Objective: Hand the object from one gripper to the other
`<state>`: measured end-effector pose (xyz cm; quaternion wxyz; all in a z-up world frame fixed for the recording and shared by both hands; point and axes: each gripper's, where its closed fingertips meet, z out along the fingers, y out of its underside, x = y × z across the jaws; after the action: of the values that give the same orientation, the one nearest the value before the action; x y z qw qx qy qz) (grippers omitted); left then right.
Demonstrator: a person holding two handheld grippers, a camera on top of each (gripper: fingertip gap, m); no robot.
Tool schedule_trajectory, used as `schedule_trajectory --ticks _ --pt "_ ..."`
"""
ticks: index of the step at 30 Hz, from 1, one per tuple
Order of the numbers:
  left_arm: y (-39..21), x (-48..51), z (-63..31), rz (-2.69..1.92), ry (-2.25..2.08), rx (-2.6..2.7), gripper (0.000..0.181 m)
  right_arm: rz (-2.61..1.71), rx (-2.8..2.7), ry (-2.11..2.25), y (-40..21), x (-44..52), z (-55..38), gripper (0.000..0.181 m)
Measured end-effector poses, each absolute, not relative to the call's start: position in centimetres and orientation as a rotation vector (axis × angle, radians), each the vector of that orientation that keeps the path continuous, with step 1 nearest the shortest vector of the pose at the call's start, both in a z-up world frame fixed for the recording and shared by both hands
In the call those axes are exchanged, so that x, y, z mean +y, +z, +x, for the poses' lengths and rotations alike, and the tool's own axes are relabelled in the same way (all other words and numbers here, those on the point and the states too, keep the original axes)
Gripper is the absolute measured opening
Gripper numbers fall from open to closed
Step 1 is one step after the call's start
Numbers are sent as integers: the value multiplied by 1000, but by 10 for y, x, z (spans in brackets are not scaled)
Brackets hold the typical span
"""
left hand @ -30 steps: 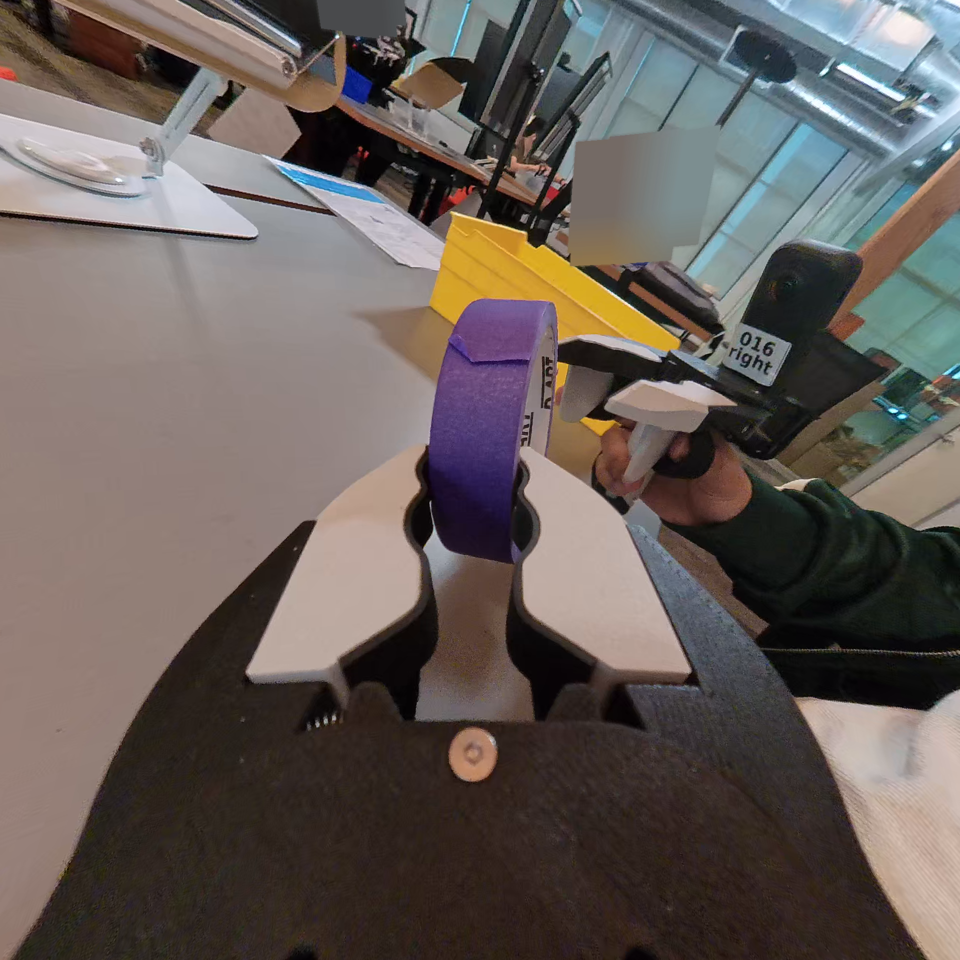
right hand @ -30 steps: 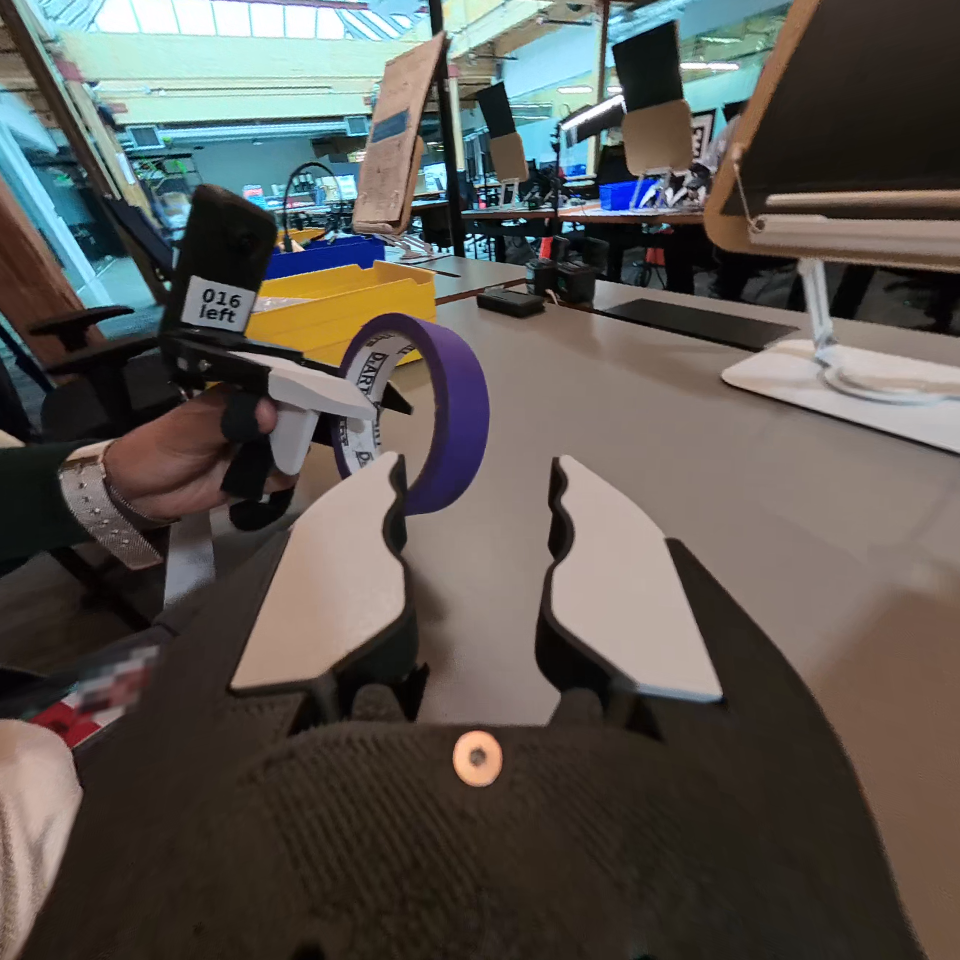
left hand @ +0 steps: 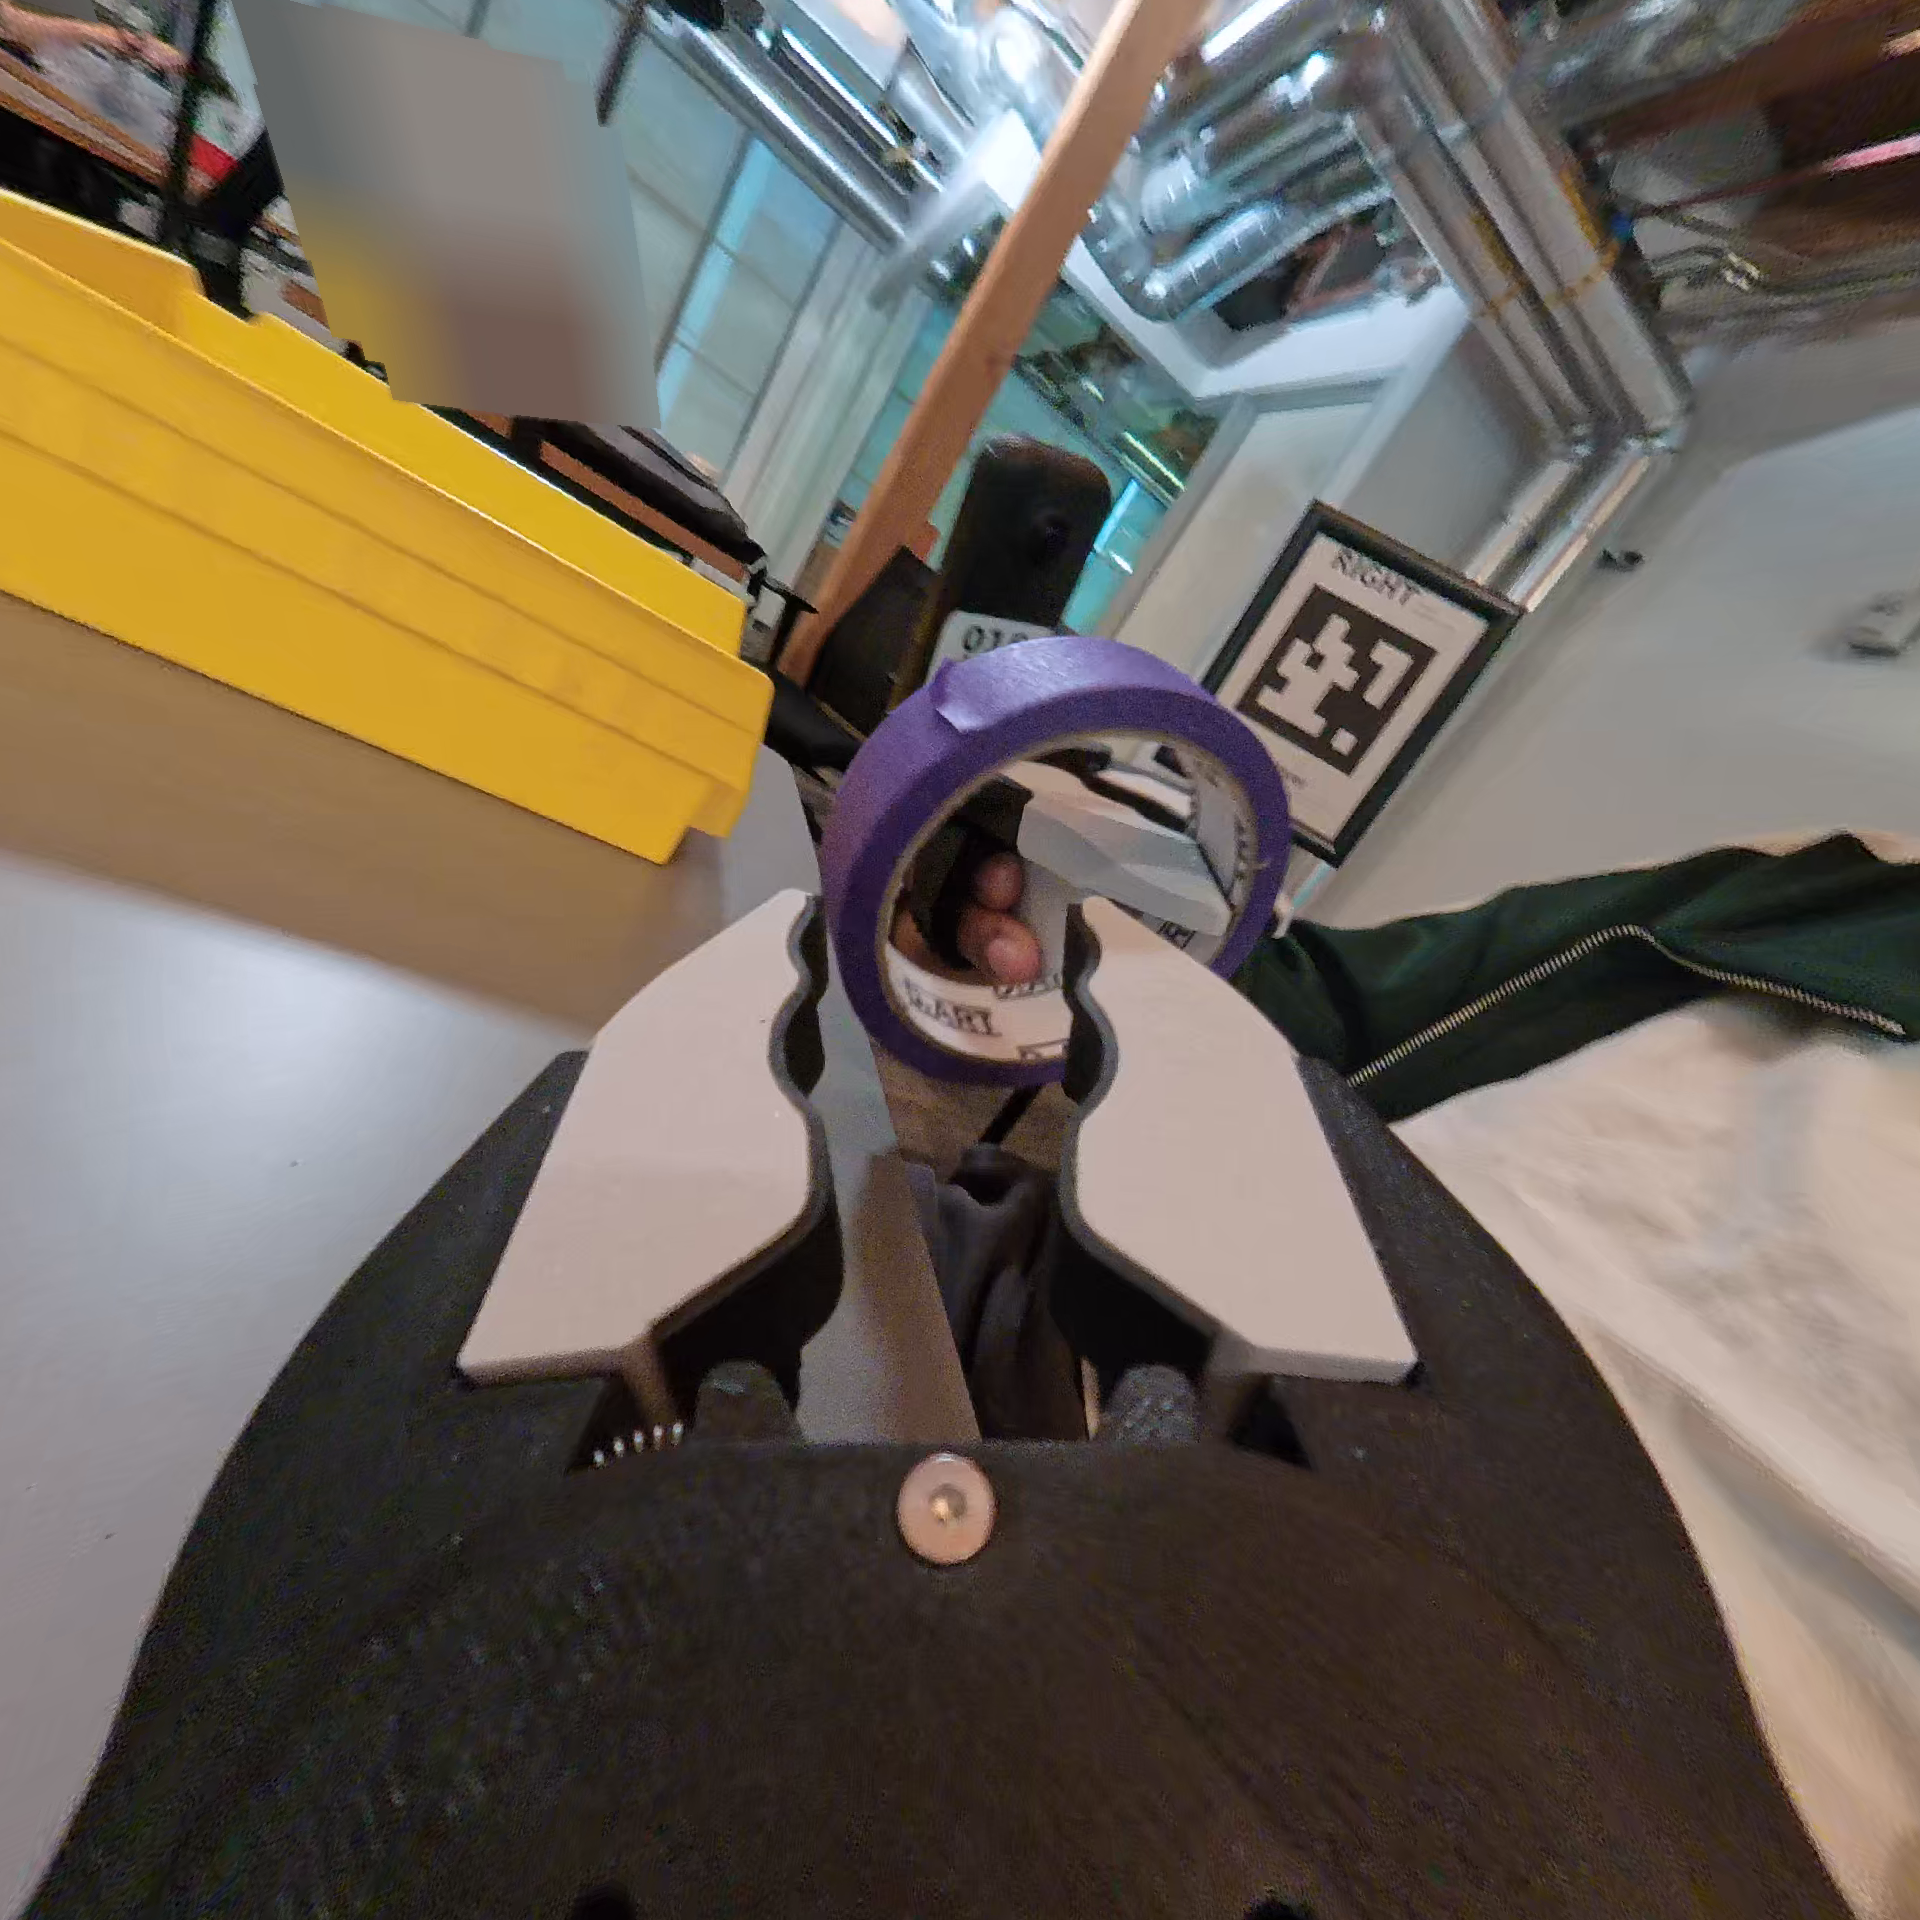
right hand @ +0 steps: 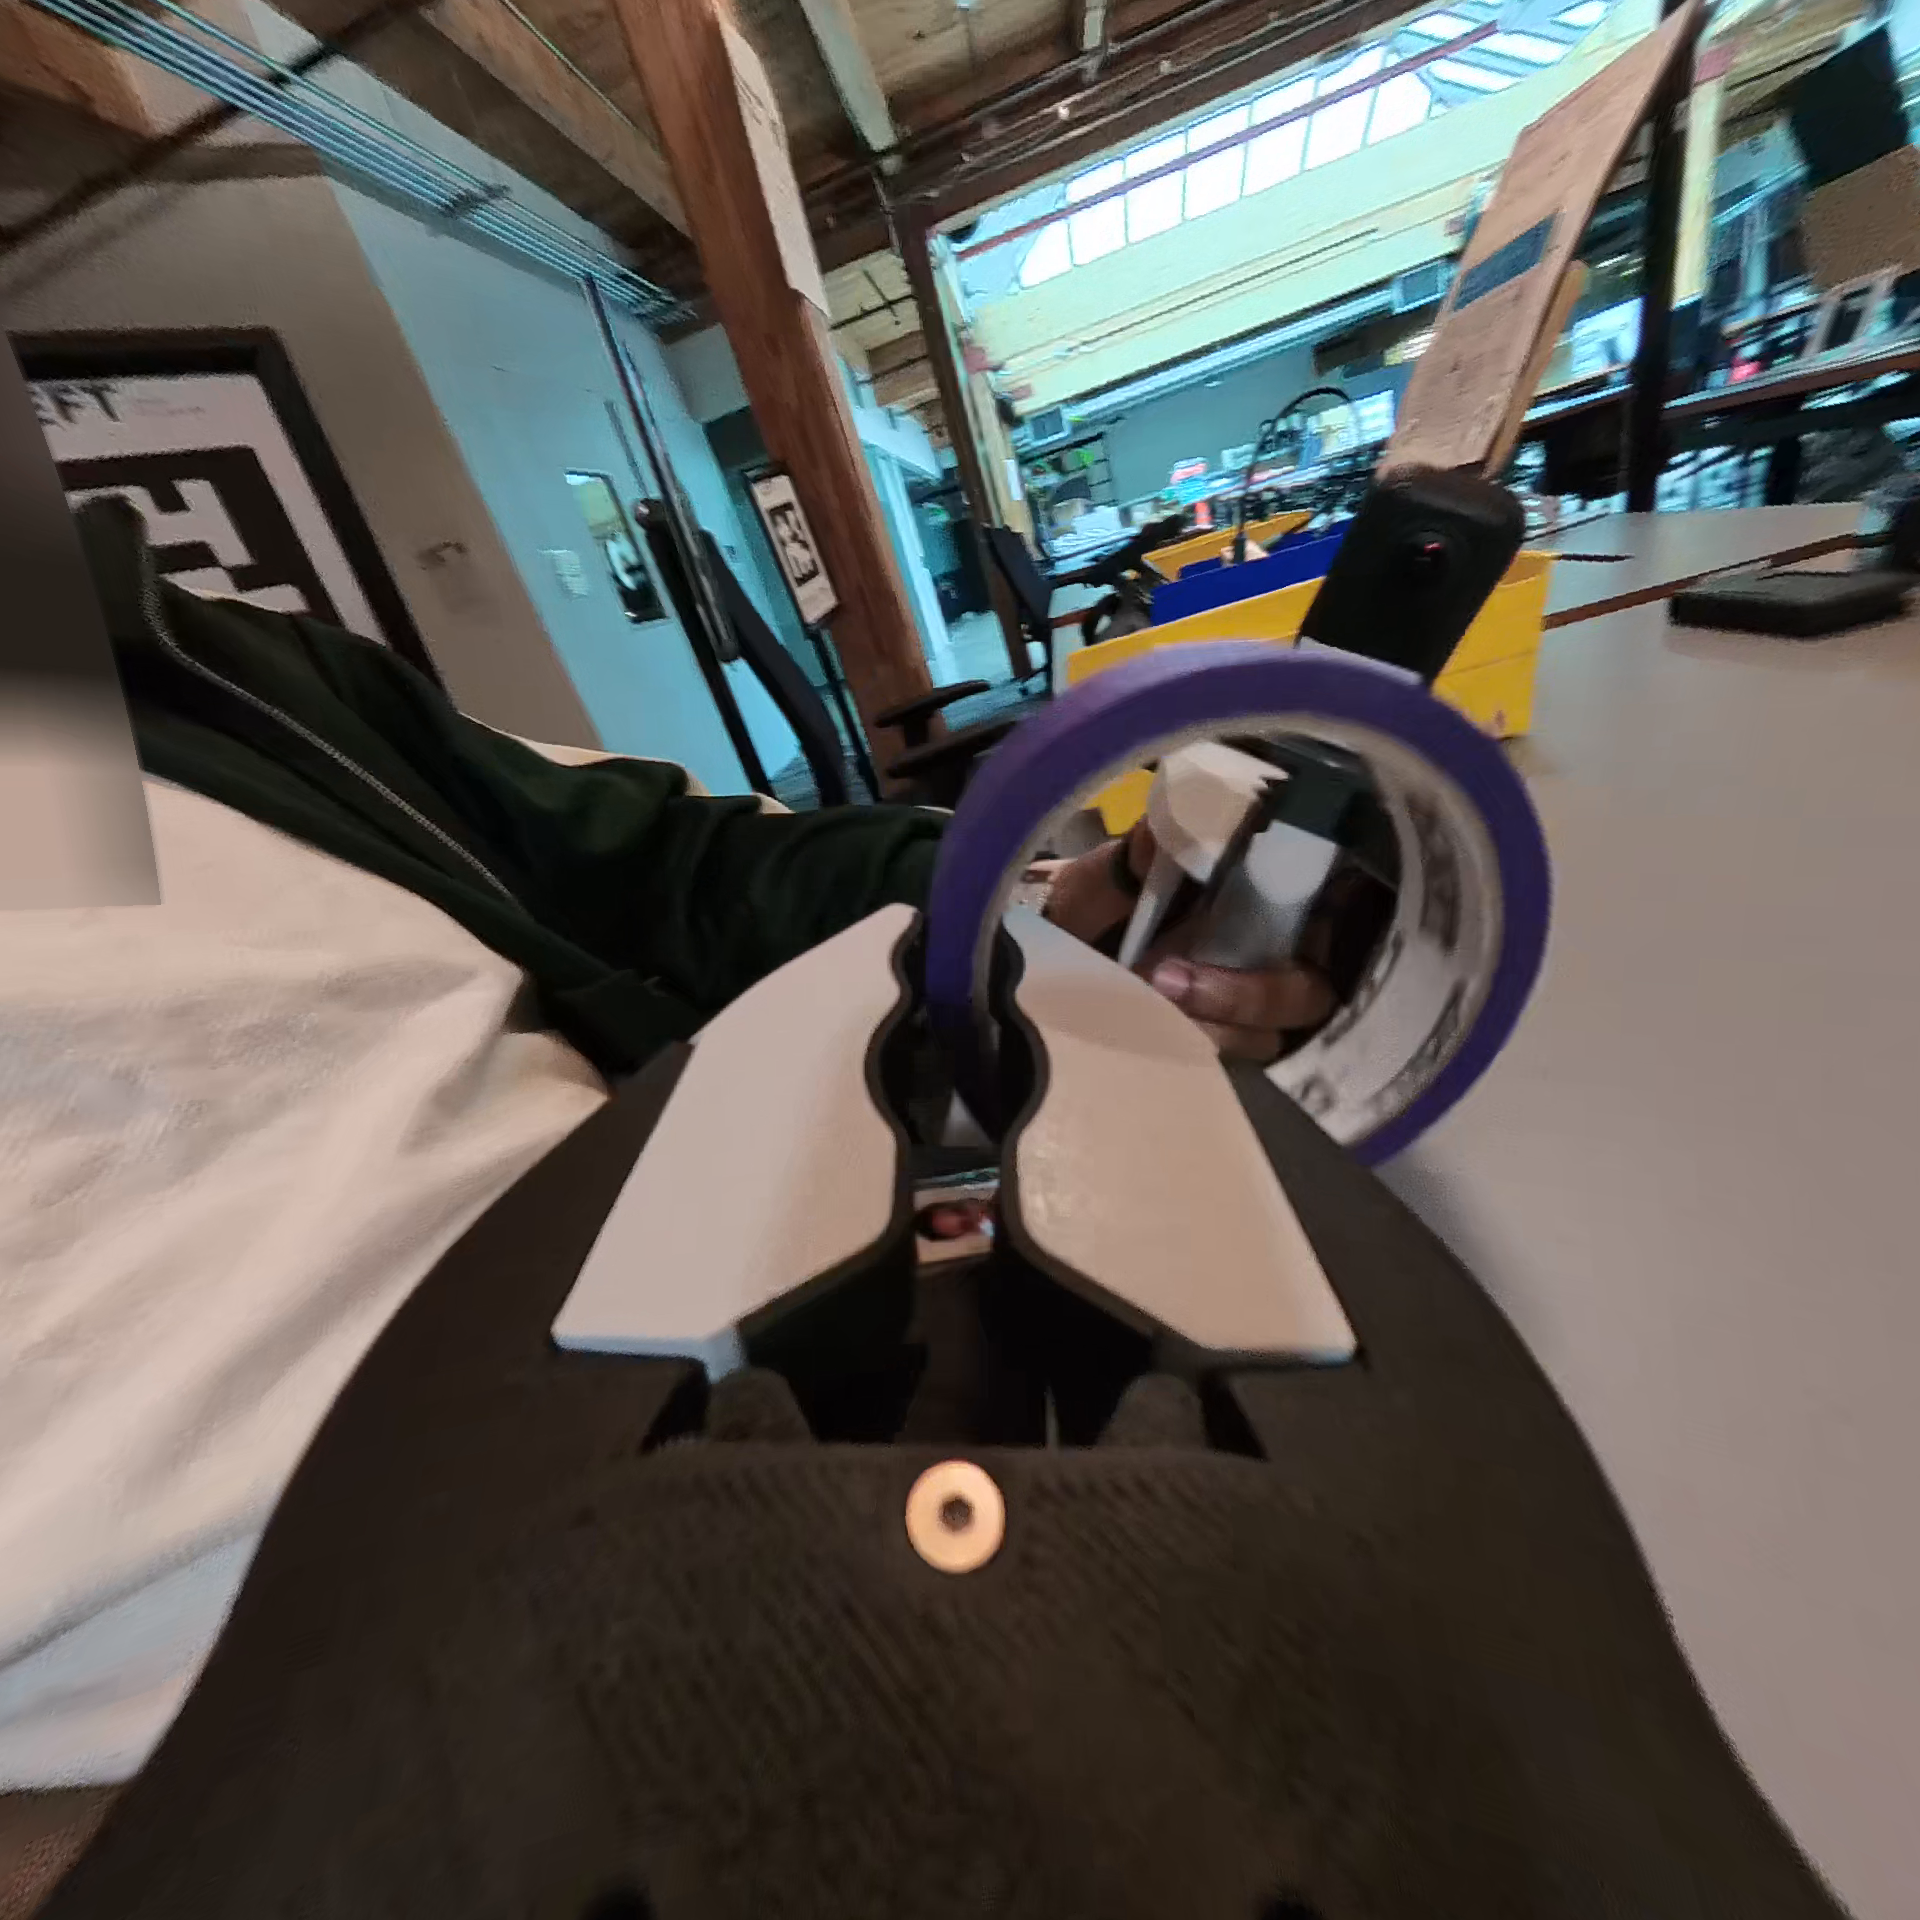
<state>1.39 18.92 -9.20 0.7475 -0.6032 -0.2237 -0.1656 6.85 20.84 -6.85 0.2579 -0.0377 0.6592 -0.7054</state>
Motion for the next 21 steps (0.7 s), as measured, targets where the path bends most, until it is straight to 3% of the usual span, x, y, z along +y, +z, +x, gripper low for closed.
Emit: schedule_trajectory --ticks 7,14,21 --pt "-82 159 -10 -1195 -233 -594 49 20 1945 -2088 -72 212 32 10" --pt "-88 162 0 -1223 -318 -611 27 -85 1937 -2169 -64 202 43 10" --pt "-96 142 -2 -1362 68 -672 32 -194 1862 -2036 -70 181 65 11"
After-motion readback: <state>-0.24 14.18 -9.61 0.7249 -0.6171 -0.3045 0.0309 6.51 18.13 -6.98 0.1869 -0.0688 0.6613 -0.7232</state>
